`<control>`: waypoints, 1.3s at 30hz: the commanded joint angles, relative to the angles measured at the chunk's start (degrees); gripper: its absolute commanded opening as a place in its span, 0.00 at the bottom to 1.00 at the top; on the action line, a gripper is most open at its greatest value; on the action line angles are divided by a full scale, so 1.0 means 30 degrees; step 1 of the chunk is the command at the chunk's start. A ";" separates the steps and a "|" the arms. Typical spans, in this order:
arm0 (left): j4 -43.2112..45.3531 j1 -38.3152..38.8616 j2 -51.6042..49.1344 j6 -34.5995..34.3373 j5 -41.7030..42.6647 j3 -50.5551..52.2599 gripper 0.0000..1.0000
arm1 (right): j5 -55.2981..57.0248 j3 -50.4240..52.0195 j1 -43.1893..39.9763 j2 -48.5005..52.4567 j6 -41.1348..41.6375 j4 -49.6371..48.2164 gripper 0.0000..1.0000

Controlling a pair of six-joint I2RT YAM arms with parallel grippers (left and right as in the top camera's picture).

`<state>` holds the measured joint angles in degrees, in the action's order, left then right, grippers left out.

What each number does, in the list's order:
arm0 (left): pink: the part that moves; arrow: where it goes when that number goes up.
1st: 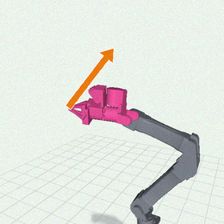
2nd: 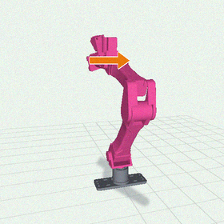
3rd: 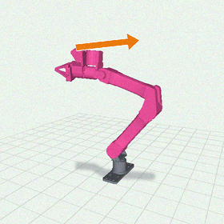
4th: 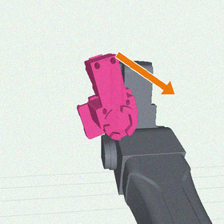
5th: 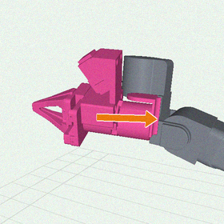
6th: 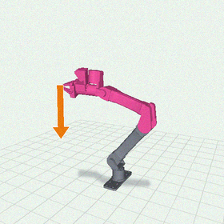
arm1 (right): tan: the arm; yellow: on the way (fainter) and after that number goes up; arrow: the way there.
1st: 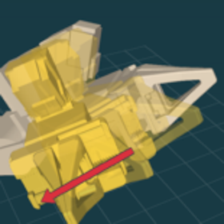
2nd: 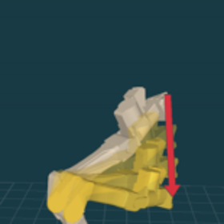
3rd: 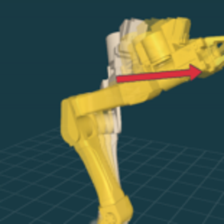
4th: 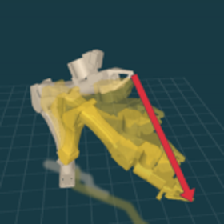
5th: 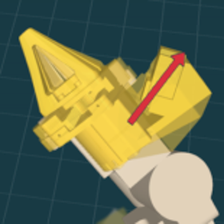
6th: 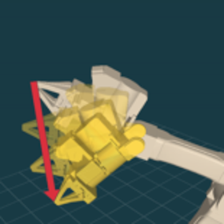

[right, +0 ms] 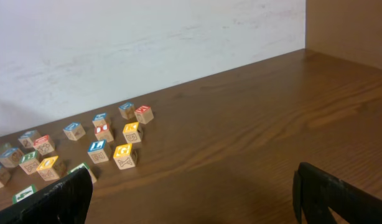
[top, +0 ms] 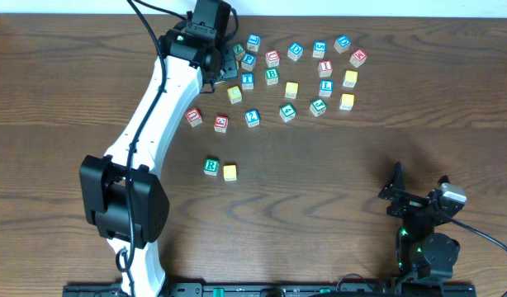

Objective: Spell out ROBOT
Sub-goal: 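Lift the left gripper and move it back over the block pile, then lower the left gripper onto the green B block and grasp it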

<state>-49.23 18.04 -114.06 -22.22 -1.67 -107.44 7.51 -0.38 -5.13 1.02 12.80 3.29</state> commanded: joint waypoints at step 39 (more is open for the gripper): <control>0.2776 0.1231 -0.1013 -0.0335 0.0474 -0.0240 0.61 | 0.0095 0.0022 -0.0044 -0.0087 0.0138 0.0066 0.99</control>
<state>-42.57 21.56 -115.11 -24.36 -1.65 -107.44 7.51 -0.38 -5.13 1.02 12.80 3.31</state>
